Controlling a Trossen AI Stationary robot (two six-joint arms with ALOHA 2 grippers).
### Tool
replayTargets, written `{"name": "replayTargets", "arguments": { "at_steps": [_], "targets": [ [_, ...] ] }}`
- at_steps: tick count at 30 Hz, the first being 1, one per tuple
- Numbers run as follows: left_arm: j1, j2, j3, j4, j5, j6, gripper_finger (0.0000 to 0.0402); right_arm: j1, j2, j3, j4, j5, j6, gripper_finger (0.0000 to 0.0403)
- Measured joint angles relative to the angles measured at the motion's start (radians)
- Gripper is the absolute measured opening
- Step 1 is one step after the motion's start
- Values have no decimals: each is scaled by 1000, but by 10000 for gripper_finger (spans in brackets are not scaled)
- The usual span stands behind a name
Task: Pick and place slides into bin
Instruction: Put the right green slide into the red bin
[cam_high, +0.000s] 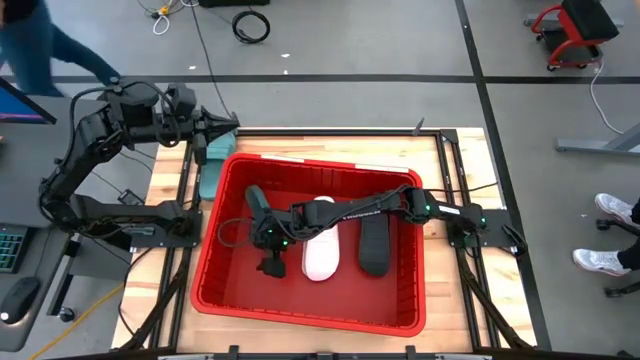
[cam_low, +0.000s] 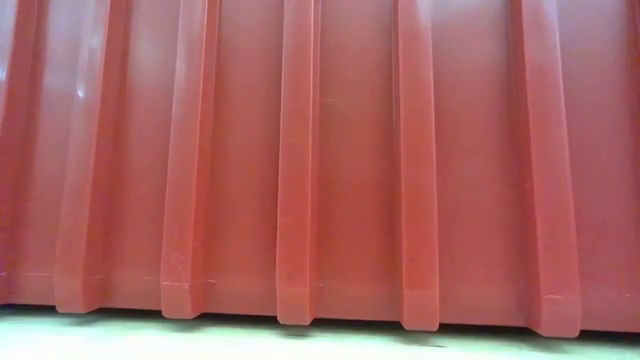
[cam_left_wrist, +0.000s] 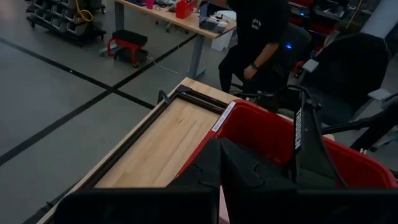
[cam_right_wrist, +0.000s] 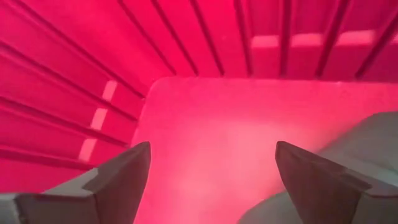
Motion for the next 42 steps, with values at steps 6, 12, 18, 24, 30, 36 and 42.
{"name": "replayTargets", "arguments": {
  "at_steps": [6,12,18,24,30,36,42],
  "targets": [
    [0,0,0,0,0,0,22,3,-18,-2,-80,-13,9,342],
    [0,0,0,0,0,16,17,-1,-110,0,-252,151,-102,335],
    [-7,0,0,7,0,-4,7,-65,-174,0,-469,529,-217,334],
    [-42,0,0,22,0,-7,16,-115,-134,-1,-491,723,-366,327],
    [-61,0,0,-8,-1,-3,22,-91,-112,-49,-456,676,-454,315],
    [-66,0,0,2,-1,22,9,-63,-111,-181,-329,689,-474,313],
    [-65,2,0,30,-3,24,11,-42,-114,-200,-275,648,-417,313]
  ]
}}
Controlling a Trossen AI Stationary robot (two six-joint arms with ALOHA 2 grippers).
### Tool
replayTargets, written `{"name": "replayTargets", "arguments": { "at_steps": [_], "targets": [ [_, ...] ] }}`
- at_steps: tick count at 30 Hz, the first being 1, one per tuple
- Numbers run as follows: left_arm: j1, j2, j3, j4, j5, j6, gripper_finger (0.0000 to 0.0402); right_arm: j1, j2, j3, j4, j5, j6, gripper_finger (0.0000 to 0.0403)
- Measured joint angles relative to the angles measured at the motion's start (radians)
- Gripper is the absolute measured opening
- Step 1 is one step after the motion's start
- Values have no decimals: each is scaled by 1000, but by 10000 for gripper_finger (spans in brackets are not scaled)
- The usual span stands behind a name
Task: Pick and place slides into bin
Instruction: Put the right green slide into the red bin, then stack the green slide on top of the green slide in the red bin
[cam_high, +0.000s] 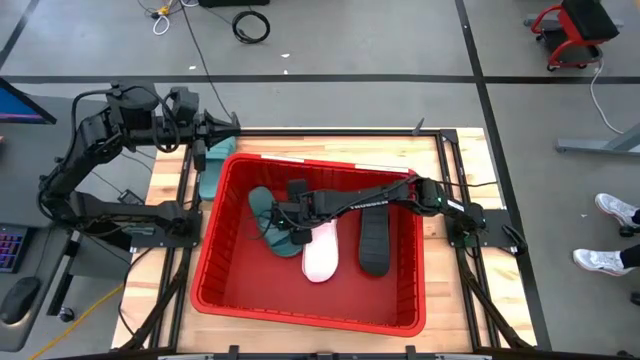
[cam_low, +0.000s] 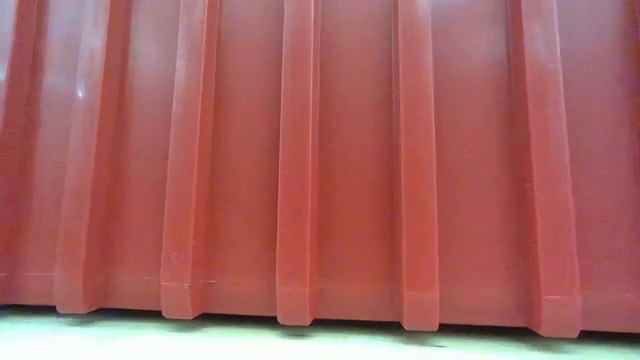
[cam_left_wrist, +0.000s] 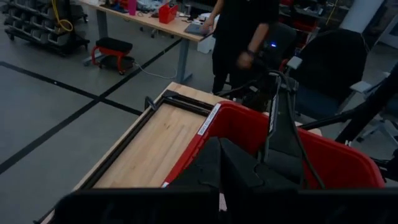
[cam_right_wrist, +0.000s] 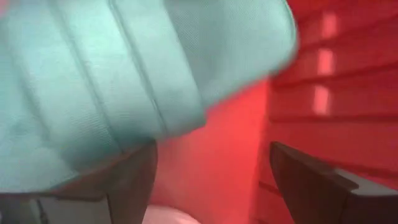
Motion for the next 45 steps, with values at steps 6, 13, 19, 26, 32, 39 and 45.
{"name": "replayTargets", "arguments": {
  "at_steps": [6,13,19,26,32,39,45],
  "targets": [
    [0,11,0,17,0,8,26,17,5,101,18,-243,61,313],
    [0,18,0,15,0,10,14,-12,4,139,-30,-179,179,313],
    [0,18,0,15,0,10,9,-20,6,64,-61,-196,183,313],
    [0,18,0,15,0,24,28,1,4,-35,125,-282,197,313],
    [2,22,0,16,-29,45,42,10,4,-39,239,-322,232,313],
    [82,52,0,-99,-158,-6,97,15,-74,2,156,-293,260,313],
    [232,69,-58,-190,-239,-118,170,38,-251,4,-13,-114,222,313]
  ]
}}
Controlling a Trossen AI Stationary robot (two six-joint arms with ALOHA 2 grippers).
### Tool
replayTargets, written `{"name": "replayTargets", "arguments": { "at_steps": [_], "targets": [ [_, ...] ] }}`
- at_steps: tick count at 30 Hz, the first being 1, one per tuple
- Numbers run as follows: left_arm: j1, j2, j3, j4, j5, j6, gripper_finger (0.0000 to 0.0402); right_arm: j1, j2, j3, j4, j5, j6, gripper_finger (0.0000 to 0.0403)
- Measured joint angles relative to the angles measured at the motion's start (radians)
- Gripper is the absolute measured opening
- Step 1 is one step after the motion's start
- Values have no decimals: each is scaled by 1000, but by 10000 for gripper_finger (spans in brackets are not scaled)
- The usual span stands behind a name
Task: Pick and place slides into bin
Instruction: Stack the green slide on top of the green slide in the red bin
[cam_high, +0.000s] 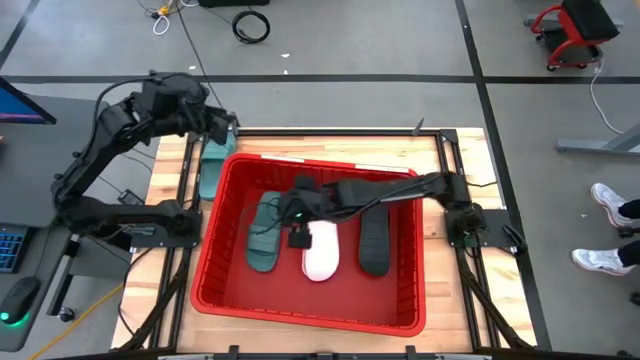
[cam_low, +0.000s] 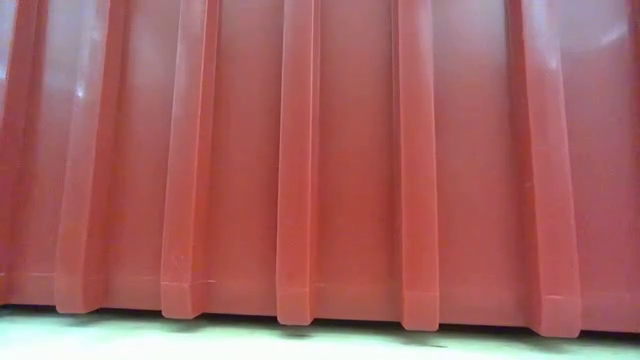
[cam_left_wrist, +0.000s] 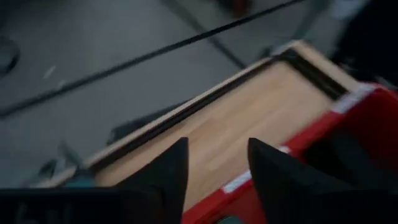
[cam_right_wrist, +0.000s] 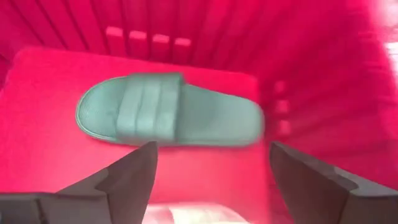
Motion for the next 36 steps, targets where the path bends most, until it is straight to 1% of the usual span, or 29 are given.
{"name": "replayTargets", "arguments": {
  "at_steps": [3,6,9,11,13,17,22,24,28,32,36],
  "targets": [
    [66,-8,-83,3,-11,-112,194,0,-96,0,-62,44,35,313],
    [118,-14,-180,7,-17,-293,208,-1,-192,0,-99,86,64,313],
    [160,-14,-300,29,-65,-430,214,3,-271,0,-120,135,88,313],
    [183,-18,-376,62,-115,-516,215,5,-319,0,-131,164,93,313],
    [203,-20,-449,94,-142,-639,214,11,-360,0,-137,195,93,313],
    [219,-21,-583,158,-145,-926,206,16,-414,0,-158,245,113,313],
    [219,-22,-740,220,-144,-1191,196,17,-439,0,-251,248,182,313],
    [225,-30,-793,248,-147,-1250,193,24,-437,0,-307,249,209,313],
    [261,-41,-877,362,-149,-1289,187,35,-429,-2,-391,251,241,313],
    [319,-40,-941,463,-153,-1305,186,34,-426,-2,-394,251,242,313],
    [358,-40,-991,506,-155,-1333,191,34,-426,-2,-394,252,232,313]
  ]
}}
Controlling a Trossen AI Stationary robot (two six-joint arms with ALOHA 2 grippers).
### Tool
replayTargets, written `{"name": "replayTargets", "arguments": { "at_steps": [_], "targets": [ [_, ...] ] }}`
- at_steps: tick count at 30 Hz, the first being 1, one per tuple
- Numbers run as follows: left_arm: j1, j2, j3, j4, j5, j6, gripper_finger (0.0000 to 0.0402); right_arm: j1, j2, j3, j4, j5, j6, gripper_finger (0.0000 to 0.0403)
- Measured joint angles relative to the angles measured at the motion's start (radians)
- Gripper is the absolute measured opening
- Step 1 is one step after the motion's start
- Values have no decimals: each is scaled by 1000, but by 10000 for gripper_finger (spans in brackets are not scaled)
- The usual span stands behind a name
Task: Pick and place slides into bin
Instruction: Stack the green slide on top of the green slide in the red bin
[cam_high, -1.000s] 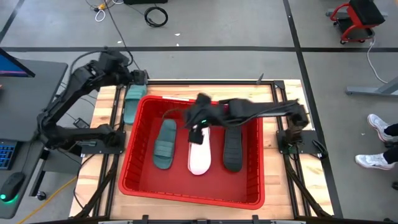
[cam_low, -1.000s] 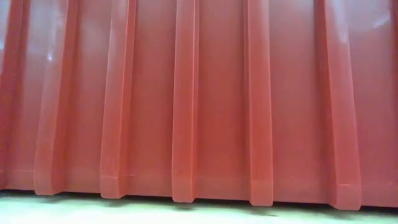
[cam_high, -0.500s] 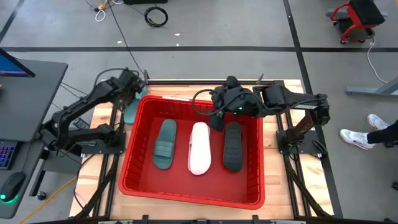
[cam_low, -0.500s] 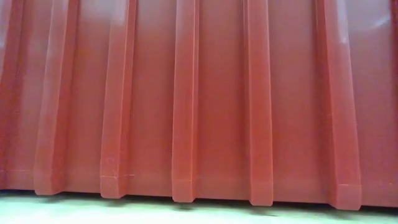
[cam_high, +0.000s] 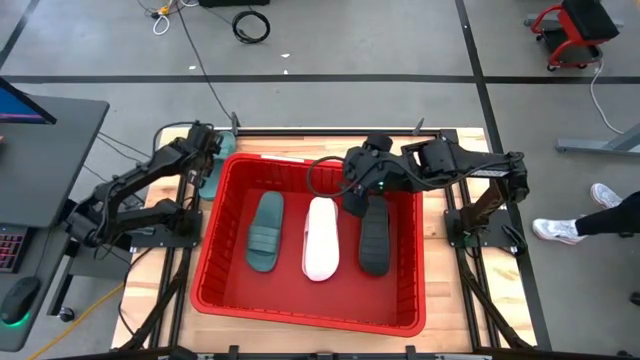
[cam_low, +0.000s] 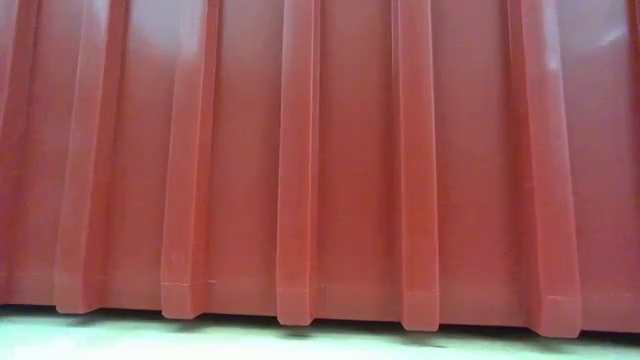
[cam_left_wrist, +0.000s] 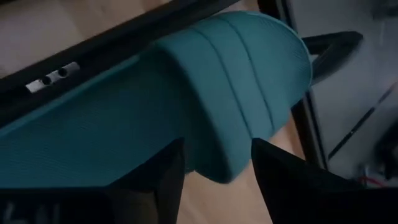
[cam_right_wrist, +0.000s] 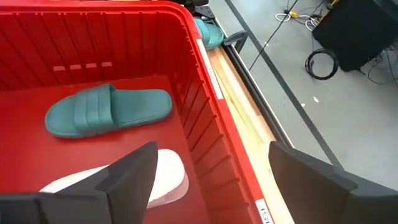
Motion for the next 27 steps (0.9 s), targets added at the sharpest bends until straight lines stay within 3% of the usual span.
{"name": "replayTargets", "arguments": {
  "at_steps": [7,11,17,22,27],
  "targets": [
    [30,0,-129,306,-16,-26,184,-7,0,0,1,6,-15,313],
    [32,1,-179,354,-80,-96,186,-8,0,0,1,9,-11,313],
    [31,1,-246,458,-100,-101,173,-7,0,0,1,8,-7,313],
    [30,1,-254,482,-153,-120,116,-7,0,0,1,8,-7,313],
    [30,1,-253,526,-167,-76,23,-5,0,0,1,7,-6,313]
  ]
}}
